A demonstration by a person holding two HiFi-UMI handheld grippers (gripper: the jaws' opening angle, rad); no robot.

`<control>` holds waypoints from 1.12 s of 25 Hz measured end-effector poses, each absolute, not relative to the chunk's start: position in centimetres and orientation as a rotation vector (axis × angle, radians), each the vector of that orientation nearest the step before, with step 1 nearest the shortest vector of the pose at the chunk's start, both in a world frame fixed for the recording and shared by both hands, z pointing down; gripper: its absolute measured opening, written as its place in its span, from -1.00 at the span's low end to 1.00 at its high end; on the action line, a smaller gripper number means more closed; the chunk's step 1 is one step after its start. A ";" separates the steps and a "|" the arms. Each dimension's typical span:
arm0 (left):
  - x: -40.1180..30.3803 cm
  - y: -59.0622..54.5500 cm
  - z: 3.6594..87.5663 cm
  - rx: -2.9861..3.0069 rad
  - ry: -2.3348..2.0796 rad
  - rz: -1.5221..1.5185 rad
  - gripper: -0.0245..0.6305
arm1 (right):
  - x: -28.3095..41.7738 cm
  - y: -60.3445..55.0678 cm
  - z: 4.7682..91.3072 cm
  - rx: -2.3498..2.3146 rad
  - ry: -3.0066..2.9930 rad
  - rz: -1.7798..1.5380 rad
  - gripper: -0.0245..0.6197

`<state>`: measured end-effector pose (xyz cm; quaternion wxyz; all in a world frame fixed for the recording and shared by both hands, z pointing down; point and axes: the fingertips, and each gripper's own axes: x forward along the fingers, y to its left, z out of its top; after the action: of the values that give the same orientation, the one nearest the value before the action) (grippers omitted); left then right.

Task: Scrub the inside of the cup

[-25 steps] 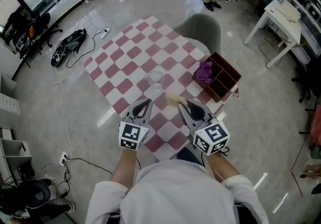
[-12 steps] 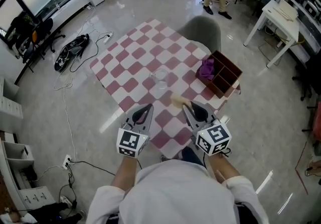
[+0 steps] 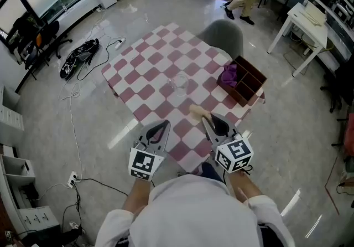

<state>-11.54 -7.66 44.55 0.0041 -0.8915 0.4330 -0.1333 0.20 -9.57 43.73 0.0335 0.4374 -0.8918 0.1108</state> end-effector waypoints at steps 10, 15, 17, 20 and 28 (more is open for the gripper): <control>-11.8 -6.7 43.7 -2.763 1.326 -0.386 -0.82 | 0.0 -8.2 44.4 1.382 -2.706 0.332 -0.66; -12.0 -6.4 44.0 -2.759 1.332 -0.394 -0.82 | 0.1 -7.8 44.7 1.396 -2.686 0.328 -0.66; -12.0 -6.3 44.0 -2.756 1.330 -0.400 -0.82 | 0.1 -7.6 44.8 1.398 -2.680 0.328 -0.66; -12.0 -6.3 44.1 -2.751 1.330 -0.411 -0.82 | 0.1 -7.6 44.9 1.397 -2.673 0.324 -0.66; -12.1 -6.4 44.3 -2.758 1.331 -0.418 -0.82 | -0.1 -7.8 45.3 1.386 -2.656 0.320 -0.66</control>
<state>-12.11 -6.37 44.32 0.0254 -0.8920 0.4306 -0.1352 -0.09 -7.77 45.26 0.0642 0.4591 -0.8797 0.1061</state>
